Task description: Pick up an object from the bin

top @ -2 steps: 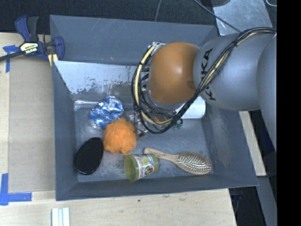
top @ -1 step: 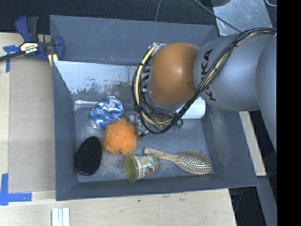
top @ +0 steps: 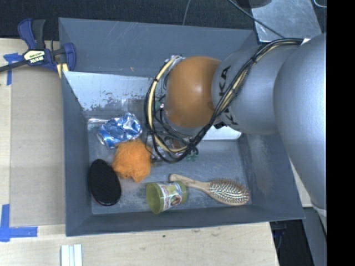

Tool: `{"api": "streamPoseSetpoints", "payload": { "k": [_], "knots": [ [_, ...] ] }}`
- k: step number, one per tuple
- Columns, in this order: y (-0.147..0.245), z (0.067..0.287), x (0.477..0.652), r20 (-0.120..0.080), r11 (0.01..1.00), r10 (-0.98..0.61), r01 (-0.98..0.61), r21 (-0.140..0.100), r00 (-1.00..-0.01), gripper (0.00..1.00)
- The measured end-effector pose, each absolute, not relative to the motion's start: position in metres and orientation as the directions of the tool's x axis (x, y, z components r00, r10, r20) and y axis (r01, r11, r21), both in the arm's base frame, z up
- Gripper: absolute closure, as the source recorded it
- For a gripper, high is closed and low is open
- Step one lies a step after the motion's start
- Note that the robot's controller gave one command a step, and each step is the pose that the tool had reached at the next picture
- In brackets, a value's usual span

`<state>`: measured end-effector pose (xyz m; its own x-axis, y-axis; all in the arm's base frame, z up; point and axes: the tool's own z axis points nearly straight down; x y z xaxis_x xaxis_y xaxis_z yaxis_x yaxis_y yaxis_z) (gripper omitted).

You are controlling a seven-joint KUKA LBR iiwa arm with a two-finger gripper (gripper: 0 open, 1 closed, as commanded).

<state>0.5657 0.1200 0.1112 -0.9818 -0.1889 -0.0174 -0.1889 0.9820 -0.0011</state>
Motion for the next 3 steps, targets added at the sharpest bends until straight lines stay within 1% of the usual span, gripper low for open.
{"api": "streamPoseSetpoints", "payload": {
  "k": [1,2,3],
  "knots": [
    [0.12,0.112,0.566,-0.019,0.982,-0.189,-0.189,-0.001,-0.982,1.0],
    [0.12,0.112,0.566,-0.019,0.982,-0.189,-0.189,-0.001,-0.982,0.0],
    [0.147,0.086,0.596,-0.023,0.974,-0.228,-0.228,-0.002,-0.973,0.0]
  ]
}}
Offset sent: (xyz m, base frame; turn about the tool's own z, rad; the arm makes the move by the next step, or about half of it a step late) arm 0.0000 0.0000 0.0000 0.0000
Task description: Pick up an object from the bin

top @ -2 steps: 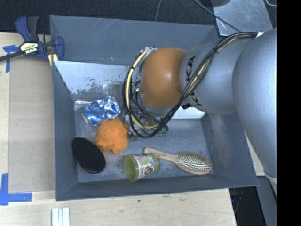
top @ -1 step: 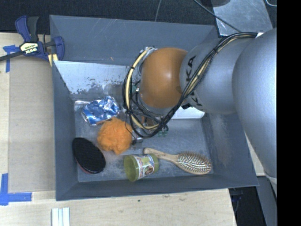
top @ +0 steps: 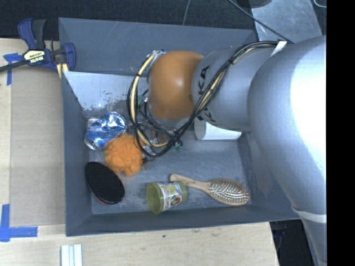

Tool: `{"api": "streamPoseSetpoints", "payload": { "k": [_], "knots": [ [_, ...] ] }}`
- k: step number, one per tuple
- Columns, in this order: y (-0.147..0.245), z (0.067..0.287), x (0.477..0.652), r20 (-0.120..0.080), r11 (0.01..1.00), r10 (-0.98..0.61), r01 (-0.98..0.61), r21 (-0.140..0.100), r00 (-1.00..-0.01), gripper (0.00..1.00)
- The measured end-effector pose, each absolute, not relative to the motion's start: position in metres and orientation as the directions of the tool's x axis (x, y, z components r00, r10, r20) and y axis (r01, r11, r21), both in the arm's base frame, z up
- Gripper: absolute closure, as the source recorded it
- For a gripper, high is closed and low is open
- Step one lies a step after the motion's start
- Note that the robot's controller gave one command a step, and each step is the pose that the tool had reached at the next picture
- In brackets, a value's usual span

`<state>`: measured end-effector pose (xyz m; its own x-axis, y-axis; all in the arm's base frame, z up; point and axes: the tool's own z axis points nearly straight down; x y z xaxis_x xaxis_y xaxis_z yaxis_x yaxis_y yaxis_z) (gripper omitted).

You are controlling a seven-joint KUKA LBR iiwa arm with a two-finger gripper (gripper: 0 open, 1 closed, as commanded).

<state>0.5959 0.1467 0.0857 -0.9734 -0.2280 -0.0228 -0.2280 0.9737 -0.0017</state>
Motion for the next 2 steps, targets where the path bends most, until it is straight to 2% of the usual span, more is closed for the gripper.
{"api": "streamPoseSetpoints", "payload": {
  "k": [1,2],
  "knots": [
    [0.1457,0.087,0.5957,-0.023,0.974,-0.227,-0.227,-0.002,-0.974,1.0],
    [0.1457,0.087,0.5957,-0.023,0.974,-0.227,-0.227,-0.002,-0.974,1.0]
  ]
}}
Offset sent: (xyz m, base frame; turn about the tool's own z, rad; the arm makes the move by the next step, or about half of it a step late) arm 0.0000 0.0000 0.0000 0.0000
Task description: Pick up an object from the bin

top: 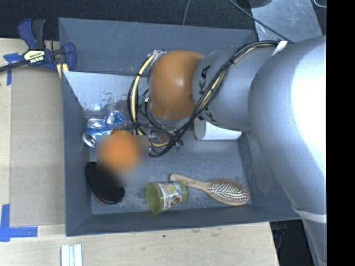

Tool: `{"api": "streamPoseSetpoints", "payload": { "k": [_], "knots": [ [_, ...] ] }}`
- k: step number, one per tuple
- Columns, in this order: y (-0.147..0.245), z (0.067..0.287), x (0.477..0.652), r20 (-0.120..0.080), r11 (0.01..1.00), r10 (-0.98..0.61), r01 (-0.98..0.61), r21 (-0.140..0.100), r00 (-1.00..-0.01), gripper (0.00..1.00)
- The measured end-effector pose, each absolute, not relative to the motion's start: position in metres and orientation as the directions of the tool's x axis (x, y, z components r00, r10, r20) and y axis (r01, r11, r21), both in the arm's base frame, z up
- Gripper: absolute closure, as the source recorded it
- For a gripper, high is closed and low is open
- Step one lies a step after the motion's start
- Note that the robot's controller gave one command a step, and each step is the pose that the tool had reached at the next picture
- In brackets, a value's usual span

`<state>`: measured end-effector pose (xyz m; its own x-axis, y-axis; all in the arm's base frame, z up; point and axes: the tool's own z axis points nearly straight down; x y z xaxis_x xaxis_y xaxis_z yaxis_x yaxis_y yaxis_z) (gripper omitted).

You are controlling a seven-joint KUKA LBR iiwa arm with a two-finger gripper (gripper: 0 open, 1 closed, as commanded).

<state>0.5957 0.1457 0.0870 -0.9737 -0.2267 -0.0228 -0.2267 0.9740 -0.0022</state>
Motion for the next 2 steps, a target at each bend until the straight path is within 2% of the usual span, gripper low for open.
{"api": "streamPoseSetpoints", "payload": {
  "k": [1,2],
  "knots": [
    [0.176,0.2,0.595,-0.031,0.833,-0.553,-0.553,-0.012,-0.832,1.0],
    [0.199,0.2,0.606,-0.038,0.883,-0.469,-0.469,-0.009,-0.883,1.0]
  ]
}}
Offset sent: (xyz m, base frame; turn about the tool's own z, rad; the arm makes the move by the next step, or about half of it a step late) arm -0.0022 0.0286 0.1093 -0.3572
